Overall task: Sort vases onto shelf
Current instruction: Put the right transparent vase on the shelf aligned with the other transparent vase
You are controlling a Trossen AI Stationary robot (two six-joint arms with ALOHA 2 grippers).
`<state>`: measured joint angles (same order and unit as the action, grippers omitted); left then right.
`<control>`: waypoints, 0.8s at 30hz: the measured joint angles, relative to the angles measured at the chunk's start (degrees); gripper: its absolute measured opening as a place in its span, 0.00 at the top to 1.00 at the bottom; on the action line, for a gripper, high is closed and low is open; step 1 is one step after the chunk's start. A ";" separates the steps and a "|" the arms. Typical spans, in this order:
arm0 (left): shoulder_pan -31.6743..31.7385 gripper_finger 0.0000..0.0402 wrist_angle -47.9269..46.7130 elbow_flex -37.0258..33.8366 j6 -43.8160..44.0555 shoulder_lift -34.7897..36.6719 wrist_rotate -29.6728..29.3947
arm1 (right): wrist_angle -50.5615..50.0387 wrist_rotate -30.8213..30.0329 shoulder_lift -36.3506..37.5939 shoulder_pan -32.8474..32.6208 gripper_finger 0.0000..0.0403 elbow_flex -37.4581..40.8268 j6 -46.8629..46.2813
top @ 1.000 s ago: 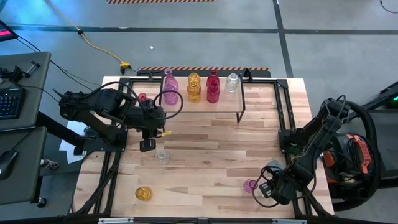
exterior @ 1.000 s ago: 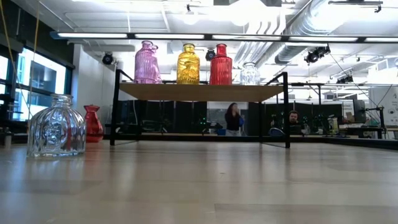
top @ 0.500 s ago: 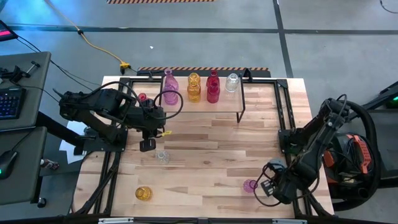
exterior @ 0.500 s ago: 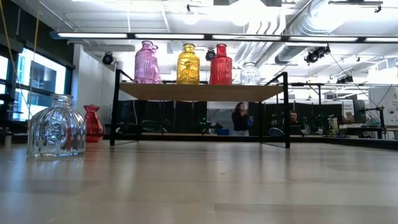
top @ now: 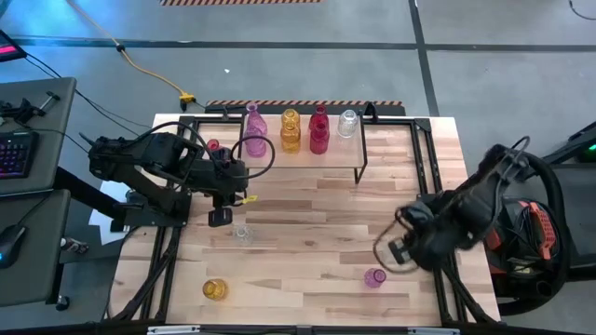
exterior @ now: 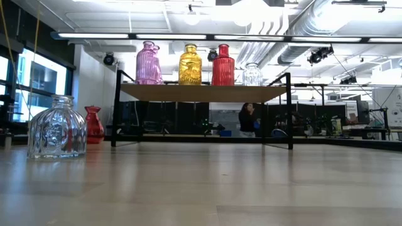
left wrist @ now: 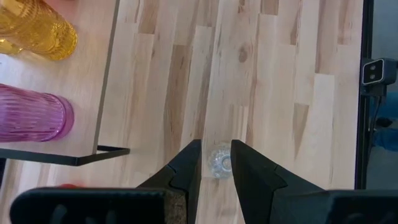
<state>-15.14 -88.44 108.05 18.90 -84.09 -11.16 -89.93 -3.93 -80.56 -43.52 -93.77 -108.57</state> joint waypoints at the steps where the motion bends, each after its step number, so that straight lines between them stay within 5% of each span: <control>1: 0.01 0.81 0.01 0.00 0.00 0.00 0.00 | -0.11 -1.15 0.37 1.55 0.99 -0.69 2.17; 13: 2.57 0.81 -0.03 0.00 -0.02 0.00 -0.17 | -0.11 -3.04 1.15 27.31 0.99 -8.84 39.04; 24: 5.55 0.81 -0.03 0.00 1.31 0.00 -0.17 | -0.18 1.67 0.58 53.39 0.99 -16.20 68.96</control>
<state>-9.58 -88.47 108.05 20.21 -84.09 -11.33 -90.10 -2.26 -79.99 9.86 -109.97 -39.61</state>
